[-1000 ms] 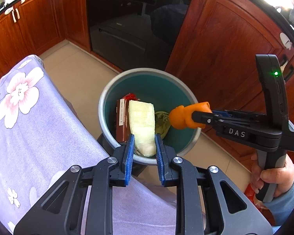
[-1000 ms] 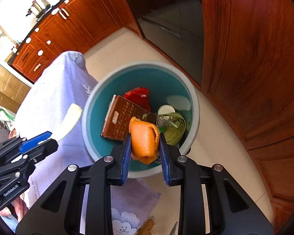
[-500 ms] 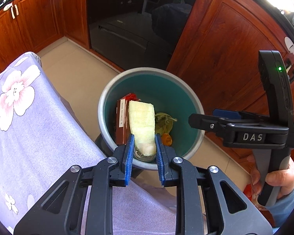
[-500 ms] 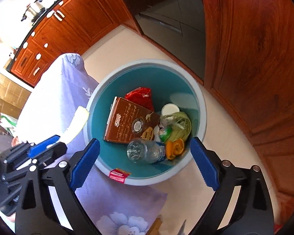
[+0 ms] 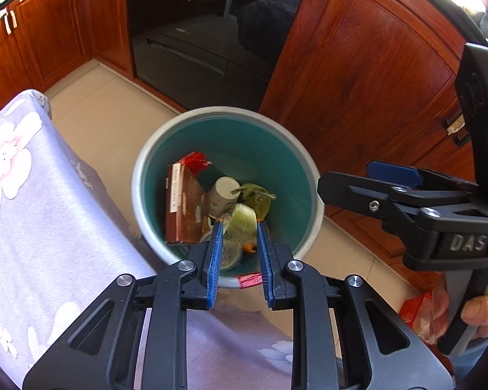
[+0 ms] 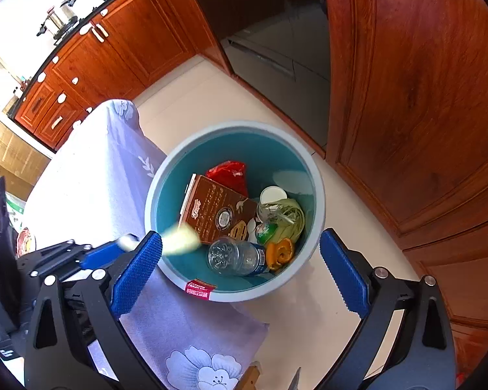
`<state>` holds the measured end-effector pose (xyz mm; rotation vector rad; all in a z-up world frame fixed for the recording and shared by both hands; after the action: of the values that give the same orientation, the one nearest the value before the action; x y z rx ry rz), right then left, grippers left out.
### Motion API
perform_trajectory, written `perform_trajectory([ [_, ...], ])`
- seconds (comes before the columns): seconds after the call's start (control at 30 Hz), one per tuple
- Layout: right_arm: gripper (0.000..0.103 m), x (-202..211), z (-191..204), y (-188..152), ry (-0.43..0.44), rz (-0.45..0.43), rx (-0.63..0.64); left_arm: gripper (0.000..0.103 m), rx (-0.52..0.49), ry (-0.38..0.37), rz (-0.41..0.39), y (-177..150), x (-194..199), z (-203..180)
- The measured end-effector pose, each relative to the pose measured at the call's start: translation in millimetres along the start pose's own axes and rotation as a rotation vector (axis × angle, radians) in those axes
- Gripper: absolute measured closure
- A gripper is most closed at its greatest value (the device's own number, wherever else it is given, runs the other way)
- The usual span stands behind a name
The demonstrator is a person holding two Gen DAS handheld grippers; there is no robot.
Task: Collect trash
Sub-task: 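Open both grippers to drop the peels into the bin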
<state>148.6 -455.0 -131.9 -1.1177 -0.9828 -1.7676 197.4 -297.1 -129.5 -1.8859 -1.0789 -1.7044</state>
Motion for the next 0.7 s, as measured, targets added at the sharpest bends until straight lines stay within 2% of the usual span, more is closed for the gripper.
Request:
perform_trajectory([
  [0.47,0.009,7,-5,3,-0.019,-0.007,-0.014,0.080,-0.028,0.002,0.015,13,-9,-16],
  [0.53,0.009,9,-6,2,-0.019,-0.009,-0.018,0.065,-0.031,-0.003,0.018,14,-8,-14],
  [0.57,0.009,8,-6,2,-0.020,-0.010,-0.020,0.045,-0.030,0.007,0.012,13,-6,-15],
  [0.6,0.009,8,-7,1,-0.021,-0.009,-0.021,0.036,-0.028,0.024,-0.003,13,-4,-15],
  [0.67,0.009,9,-7,1,-0.023,-0.006,-0.024,0.032,-0.029,0.042,-0.026,11,1,-16],
  [0.7,0.009,9,-8,1,-0.023,-0.006,-0.026,0.026,-0.025,0.044,-0.025,10,2,-14],
])
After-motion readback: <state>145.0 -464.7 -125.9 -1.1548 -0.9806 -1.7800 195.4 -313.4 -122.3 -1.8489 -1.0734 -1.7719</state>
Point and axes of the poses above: each gripper's, at about its wrist camera, not at the fingertips, and x roughly against the way its jaws point, z to its left, y to its top, the point moved 2 cm from there along -x, roughly the way its jaws point, and after that the axes turned 15 degrees about z, right-handed, at the moved point
